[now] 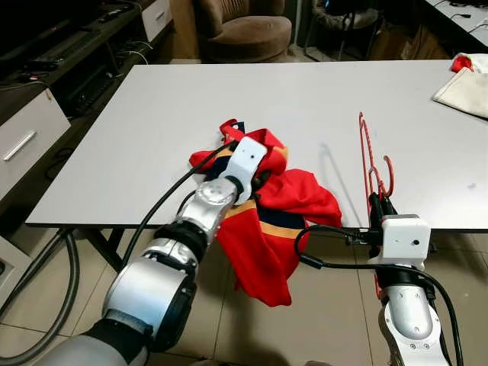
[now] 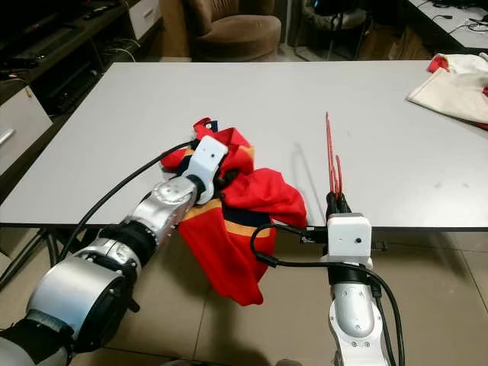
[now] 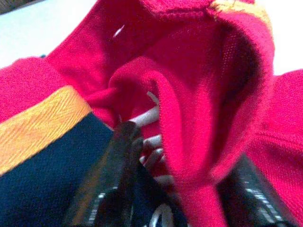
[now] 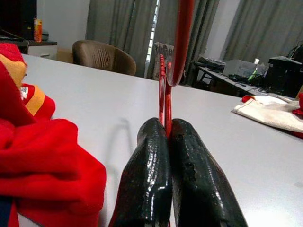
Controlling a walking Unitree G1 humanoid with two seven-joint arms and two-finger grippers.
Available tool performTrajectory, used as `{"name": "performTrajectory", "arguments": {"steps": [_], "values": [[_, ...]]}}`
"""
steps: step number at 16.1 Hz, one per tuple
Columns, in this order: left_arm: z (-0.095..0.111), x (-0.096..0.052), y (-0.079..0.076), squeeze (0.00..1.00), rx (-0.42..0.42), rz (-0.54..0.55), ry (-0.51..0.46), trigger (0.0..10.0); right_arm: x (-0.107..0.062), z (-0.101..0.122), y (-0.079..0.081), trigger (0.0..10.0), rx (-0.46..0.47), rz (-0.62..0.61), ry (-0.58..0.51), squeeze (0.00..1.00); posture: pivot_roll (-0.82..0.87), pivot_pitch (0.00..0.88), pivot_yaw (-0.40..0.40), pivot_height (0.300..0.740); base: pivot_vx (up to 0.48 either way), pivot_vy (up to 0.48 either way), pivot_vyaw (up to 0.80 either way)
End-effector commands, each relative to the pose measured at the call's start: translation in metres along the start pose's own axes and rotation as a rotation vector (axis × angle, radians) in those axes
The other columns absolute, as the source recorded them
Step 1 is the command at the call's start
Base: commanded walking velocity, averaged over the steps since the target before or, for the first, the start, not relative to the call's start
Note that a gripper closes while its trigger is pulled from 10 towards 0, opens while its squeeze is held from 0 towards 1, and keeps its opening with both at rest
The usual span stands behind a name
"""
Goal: Hang hanger
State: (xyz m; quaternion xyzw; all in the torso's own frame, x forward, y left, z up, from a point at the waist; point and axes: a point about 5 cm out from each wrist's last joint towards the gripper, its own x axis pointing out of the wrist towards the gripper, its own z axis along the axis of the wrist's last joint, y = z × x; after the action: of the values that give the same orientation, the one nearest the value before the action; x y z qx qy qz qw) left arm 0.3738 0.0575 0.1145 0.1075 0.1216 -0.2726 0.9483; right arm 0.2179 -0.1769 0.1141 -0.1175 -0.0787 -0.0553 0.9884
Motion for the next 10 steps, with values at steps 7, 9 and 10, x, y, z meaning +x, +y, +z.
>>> {"name": "performTrajectory", "arguments": {"steps": [7,9,10], "values": [[0.004,-0.005,0.009,0.0,0.027,-0.032,-0.069,0.0,0.004,0.003,0.004,0.0,0.017,0.013,-0.019,0.0,-0.17,0.0,0.094,0.74,0.0,0.0,0.0],[0.021,-0.004,0.018,0.0,0.061,-0.025,-0.084,0.0,0.006,0.003,0.006,0.0,0.019,0.02,-0.022,0.0,-0.16,0.0,0.093,0.74,0.0,0.0,0.0],[0.035,-0.003,0.024,0.0,0.091,-0.018,-0.102,0.0,0.007,0.004,0.007,0.0,0.021,0.023,-0.024,0.0,-0.16,0.0,0.094,0.74,0.0,0.0,0.0]]}}
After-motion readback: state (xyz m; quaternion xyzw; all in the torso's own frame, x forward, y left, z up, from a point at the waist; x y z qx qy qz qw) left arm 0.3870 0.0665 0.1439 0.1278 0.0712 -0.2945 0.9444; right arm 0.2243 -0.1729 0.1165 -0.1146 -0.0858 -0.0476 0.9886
